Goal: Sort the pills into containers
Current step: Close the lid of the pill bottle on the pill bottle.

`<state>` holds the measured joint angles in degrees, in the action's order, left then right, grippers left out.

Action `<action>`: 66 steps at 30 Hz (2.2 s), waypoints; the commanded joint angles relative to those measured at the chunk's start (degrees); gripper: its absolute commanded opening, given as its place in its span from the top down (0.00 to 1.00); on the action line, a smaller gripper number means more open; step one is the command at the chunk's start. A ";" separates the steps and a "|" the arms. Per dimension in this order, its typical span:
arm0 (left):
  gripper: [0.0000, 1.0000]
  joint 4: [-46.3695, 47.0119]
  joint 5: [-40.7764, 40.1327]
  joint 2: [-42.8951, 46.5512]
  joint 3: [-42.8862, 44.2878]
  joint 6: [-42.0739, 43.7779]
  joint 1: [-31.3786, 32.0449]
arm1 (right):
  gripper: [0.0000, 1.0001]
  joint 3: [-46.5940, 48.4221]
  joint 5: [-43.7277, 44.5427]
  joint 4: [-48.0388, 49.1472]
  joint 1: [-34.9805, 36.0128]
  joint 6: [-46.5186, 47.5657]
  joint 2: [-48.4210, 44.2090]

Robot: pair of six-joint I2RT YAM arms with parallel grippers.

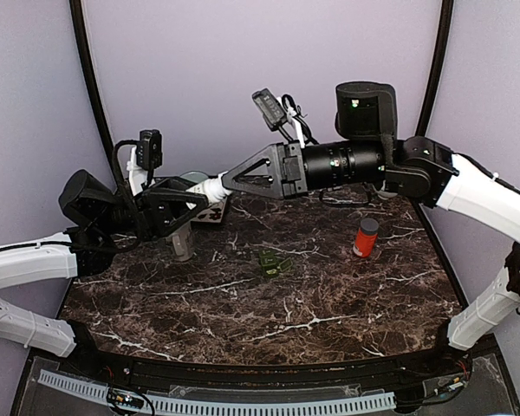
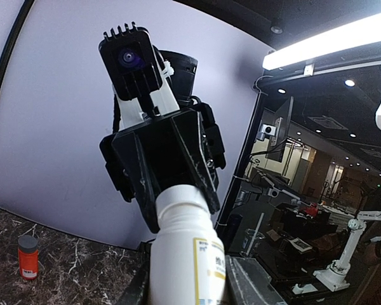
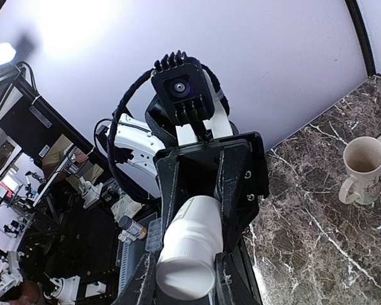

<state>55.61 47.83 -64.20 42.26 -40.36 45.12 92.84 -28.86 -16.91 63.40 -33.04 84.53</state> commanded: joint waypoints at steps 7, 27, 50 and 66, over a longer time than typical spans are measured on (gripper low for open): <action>1.00 0.93 -4.09 0.04 1.43 -1.35 -0.12 | 0.91 1.45 2.82 -2.21 2.32 2.60 1.51; 1.00 0.98 -4.95 -0.44 1.82 -1.50 -0.08 | 0.80 1.72 2.15 -2.43 2.79 3.51 1.25; 1.00 2.00 -4.94 -0.69 1.53 -2.27 -0.29 | 0.72 1.72 0.76 -2.69 2.79 3.76 0.28; 1.00 1.57 -3.67 -1.98 2.86 -2.80 -0.24 | 0.72 6.67 5.39 -8.87 4.80 7.23 4.40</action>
<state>57.19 45.95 -65.49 42.30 -42.72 44.91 97.21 -22.37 -23.29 64.90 -27.90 85.71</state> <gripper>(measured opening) 0.317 0.277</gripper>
